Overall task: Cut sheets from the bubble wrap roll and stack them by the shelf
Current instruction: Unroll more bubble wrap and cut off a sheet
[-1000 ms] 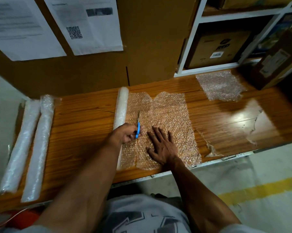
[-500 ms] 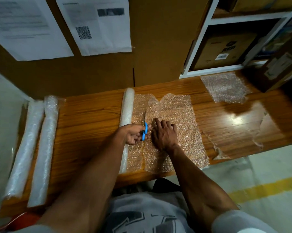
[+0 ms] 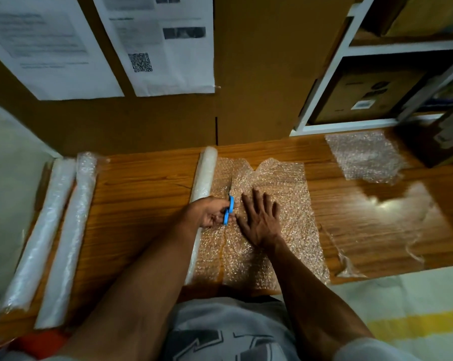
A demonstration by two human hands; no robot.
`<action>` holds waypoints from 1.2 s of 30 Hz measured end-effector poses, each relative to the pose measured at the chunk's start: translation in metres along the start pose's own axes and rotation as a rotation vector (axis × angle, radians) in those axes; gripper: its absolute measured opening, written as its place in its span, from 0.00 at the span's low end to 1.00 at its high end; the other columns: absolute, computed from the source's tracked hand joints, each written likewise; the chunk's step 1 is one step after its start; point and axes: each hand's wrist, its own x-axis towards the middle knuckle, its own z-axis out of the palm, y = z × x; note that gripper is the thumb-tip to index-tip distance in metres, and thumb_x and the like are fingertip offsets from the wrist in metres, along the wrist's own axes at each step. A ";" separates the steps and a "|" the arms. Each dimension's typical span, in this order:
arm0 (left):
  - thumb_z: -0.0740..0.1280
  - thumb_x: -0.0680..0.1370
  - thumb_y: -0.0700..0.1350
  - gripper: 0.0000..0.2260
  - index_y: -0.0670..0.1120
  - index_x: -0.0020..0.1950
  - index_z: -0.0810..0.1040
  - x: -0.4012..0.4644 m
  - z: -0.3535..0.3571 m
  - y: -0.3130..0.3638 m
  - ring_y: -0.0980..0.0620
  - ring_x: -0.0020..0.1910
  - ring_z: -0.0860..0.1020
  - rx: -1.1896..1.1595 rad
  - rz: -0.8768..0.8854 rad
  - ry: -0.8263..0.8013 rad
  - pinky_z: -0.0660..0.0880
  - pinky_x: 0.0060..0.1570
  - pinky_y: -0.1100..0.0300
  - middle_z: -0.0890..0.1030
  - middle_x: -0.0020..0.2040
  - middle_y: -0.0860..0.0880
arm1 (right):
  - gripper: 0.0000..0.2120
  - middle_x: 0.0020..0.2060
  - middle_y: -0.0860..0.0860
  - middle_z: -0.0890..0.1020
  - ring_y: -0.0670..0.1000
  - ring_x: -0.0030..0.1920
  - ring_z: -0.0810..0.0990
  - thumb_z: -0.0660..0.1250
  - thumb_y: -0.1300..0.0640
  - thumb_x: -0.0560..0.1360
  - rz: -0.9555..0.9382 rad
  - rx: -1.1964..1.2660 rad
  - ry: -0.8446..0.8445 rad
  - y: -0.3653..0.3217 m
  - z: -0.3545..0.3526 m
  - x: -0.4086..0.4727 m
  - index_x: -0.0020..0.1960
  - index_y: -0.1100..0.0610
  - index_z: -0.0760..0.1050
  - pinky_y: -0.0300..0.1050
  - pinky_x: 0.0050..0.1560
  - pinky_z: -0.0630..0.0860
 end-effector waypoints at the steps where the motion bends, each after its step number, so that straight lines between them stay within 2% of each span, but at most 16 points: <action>1: 0.61 0.86 0.45 0.12 0.43 0.65 0.79 0.003 0.000 0.000 0.56 0.30 0.77 0.014 0.002 0.012 0.64 0.19 0.69 0.86 0.42 0.42 | 0.36 0.83 0.54 0.33 0.64 0.83 0.36 0.37 0.29 0.82 0.002 -0.002 0.000 0.000 0.000 0.000 0.84 0.44 0.32 0.67 0.80 0.38; 3: 0.63 0.85 0.44 0.10 0.44 0.57 0.83 0.007 0.002 -0.002 0.57 0.29 0.73 0.033 0.009 0.037 0.60 0.21 0.68 0.87 0.43 0.42 | 0.36 0.83 0.53 0.33 0.63 0.82 0.35 0.37 0.29 0.82 0.011 0.000 0.004 0.001 0.001 -0.001 0.84 0.43 0.32 0.67 0.81 0.38; 5: 0.66 0.83 0.41 0.09 0.43 0.49 0.85 0.008 0.004 -0.006 0.59 0.23 0.67 0.030 0.027 0.086 0.59 0.20 0.68 0.87 0.41 0.42 | 0.36 0.83 0.53 0.34 0.62 0.83 0.35 0.37 0.29 0.82 0.021 -0.005 0.022 0.001 0.002 -0.001 0.84 0.43 0.33 0.67 0.81 0.39; 7: 0.67 0.83 0.40 0.08 0.42 0.45 0.84 0.008 0.006 -0.009 0.60 0.19 0.61 0.035 0.037 0.127 0.59 0.18 0.68 0.87 0.40 0.42 | 0.36 0.84 0.52 0.35 0.62 0.83 0.36 0.37 0.28 0.82 0.024 -0.005 0.026 0.001 0.004 -0.001 0.84 0.43 0.34 0.67 0.81 0.39; 11: 0.68 0.83 0.41 0.06 0.42 0.49 0.83 0.006 0.007 -0.003 0.61 0.20 0.63 0.011 0.036 0.098 0.56 0.18 0.69 0.85 0.43 0.42 | 0.37 0.84 0.52 0.38 0.63 0.84 0.39 0.38 0.27 0.81 0.044 0.010 0.026 0.002 0.006 0.000 0.85 0.43 0.37 0.68 0.81 0.42; 15: 0.64 0.85 0.44 0.06 0.44 0.54 0.81 0.001 0.010 0.012 0.61 0.24 0.71 -0.030 -0.027 -0.009 0.61 0.19 0.71 0.83 0.48 0.44 | 0.38 0.85 0.52 0.42 0.63 0.84 0.42 0.38 0.27 0.81 0.050 0.027 0.037 0.000 0.004 -0.001 0.85 0.43 0.41 0.69 0.81 0.44; 19: 0.70 0.80 0.54 0.20 0.40 0.63 0.79 0.003 0.006 0.023 0.59 0.27 0.75 0.024 -0.041 -0.048 0.70 0.26 0.68 0.86 0.49 0.45 | 0.39 0.85 0.54 0.44 0.63 0.84 0.44 0.37 0.26 0.81 0.037 0.018 0.040 0.002 0.001 0.000 0.85 0.45 0.43 0.70 0.80 0.47; 21: 0.71 0.79 0.56 0.23 0.40 0.65 0.79 0.004 0.005 0.029 0.58 0.31 0.77 0.036 -0.035 -0.044 0.71 0.28 0.67 0.86 0.50 0.45 | 0.39 0.85 0.54 0.45 0.63 0.84 0.45 0.39 0.26 0.80 0.031 0.016 0.036 0.003 -0.001 0.001 0.86 0.45 0.43 0.70 0.80 0.47; 24: 0.73 0.78 0.56 0.22 0.41 0.64 0.80 0.008 0.004 0.035 0.56 0.37 0.80 0.054 -0.015 -0.018 0.72 0.32 0.64 0.86 0.55 0.45 | 0.39 0.85 0.54 0.50 0.64 0.83 0.50 0.42 0.26 0.80 0.020 0.024 0.048 0.005 -0.004 0.002 0.85 0.44 0.46 0.69 0.79 0.51; 27: 0.71 0.80 0.52 0.16 0.41 0.59 0.81 0.011 0.004 0.039 0.58 0.31 0.77 0.093 0.002 0.017 0.69 0.29 0.67 0.85 0.52 0.44 | 0.39 0.85 0.55 0.53 0.65 0.82 0.53 0.45 0.26 0.80 0.002 0.041 0.071 0.007 -0.005 0.003 0.85 0.45 0.50 0.69 0.78 0.53; 30: 0.71 0.81 0.48 0.13 0.38 0.51 0.82 0.020 0.003 0.038 0.60 0.22 0.67 0.106 0.032 0.064 0.62 0.21 0.70 0.84 0.47 0.44 | 0.39 0.84 0.55 0.55 0.65 0.81 0.56 0.46 0.26 0.79 0.001 0.029 0.083 0.008 -0.004 0.003 0.85 0.45 0.51 0.69 0.76 0.56; 34: 0.74 0.79 0.48 0.13 0.37 0.50 0.83 0.028 0.000 0.031 0.59 0.25 0.65 0.102 0.038 0.083 0.60 0.20 0.69 0.84 0.45 0.43 | 0.38 0.81 0.56 0.61 0.64 0.78 0.61 0.49 0.27 0.79 0.007 0.008 0.108 0.008 -0.003 0.006 0.82 0.46 0.57 0.66 0.72 0.61; 36: 0.74 0.78 0.47 0.12 0.38 0.51 0.83 0.027 0.001 0.032 0.59 0.26 0.67 0.037 0.024 0.061 0.61 0.20 0.70 0.84 0.44 0.43 | 0.33 0.75 0.56 0.65 0.62 0.71 0.67 0.52 0.30 0.79 0.000 -0.007 0.139 0.007 -0.007 0.010 0.76 0.48 0.63 0.62 0.68 0.64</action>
